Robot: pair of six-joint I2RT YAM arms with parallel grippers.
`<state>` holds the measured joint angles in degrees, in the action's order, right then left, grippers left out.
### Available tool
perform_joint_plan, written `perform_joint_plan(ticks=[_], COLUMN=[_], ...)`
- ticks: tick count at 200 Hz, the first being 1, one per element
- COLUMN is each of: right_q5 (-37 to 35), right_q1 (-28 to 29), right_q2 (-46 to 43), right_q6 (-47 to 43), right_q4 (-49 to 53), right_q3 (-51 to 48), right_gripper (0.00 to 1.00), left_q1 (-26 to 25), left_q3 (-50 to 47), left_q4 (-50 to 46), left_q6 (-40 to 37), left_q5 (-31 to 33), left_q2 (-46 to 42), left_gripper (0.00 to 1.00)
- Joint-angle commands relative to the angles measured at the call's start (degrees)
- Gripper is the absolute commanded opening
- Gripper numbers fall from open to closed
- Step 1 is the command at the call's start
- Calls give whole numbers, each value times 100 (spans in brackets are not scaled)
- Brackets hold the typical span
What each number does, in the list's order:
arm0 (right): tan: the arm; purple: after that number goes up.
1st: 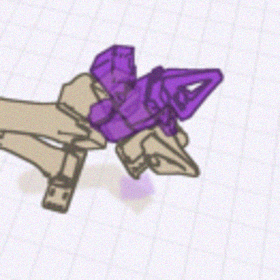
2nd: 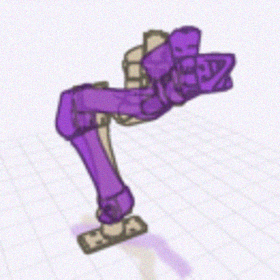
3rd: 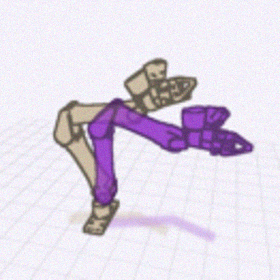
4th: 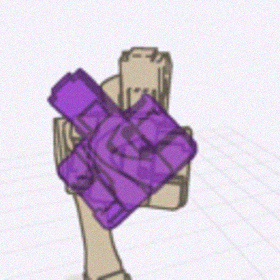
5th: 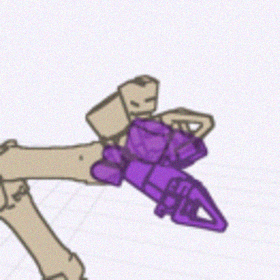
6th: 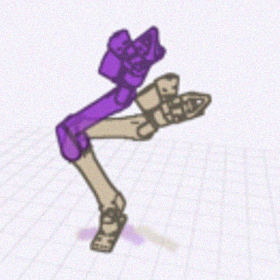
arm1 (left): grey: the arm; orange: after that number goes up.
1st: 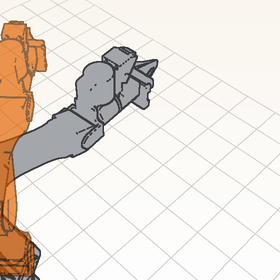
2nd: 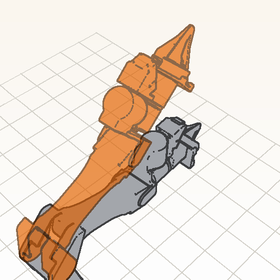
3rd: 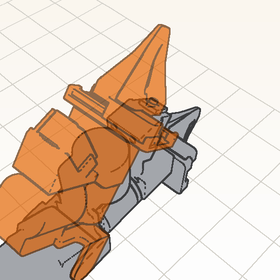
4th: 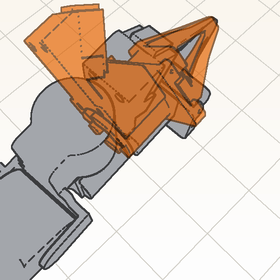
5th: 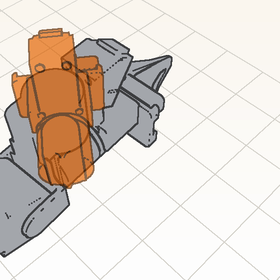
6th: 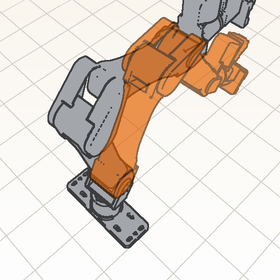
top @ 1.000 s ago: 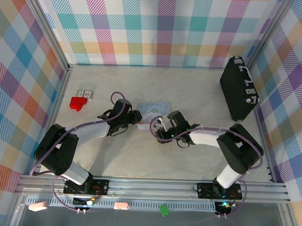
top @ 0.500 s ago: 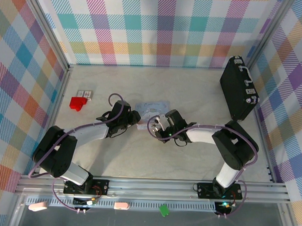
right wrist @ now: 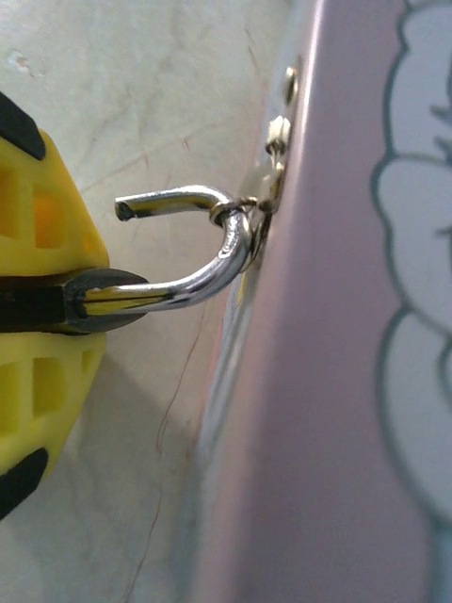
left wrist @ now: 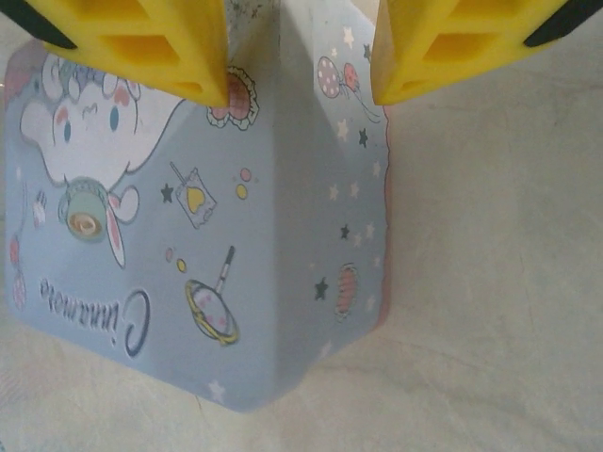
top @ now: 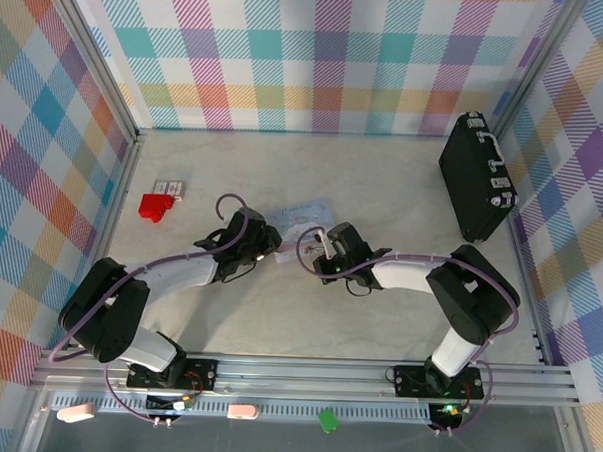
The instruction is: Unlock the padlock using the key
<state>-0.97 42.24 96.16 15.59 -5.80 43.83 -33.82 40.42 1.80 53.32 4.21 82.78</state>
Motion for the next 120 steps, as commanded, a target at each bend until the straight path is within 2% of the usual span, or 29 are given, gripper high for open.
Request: perform_joint_plan(ticks=[1, 81, 120], right_q5=[-831, -790, -665], right_q1=[-51, -58, -132], right_q2=[60, 263, 369], right_q6=[918, 2305, 2795], right_q4=[201, 239, 402], right_q3=[167, 606, 841], right_gripper=[0, 0, 0], left_q1=[-192, -1011, -1108], left_q3=[-320, -88, -137], left_q4=[-1144, -919, -902], left_q6=[246, 648, 724], left_q5=[385, 493, 546], left_q2=[98, 482, 520], left_gripper=[41, 40, 40])
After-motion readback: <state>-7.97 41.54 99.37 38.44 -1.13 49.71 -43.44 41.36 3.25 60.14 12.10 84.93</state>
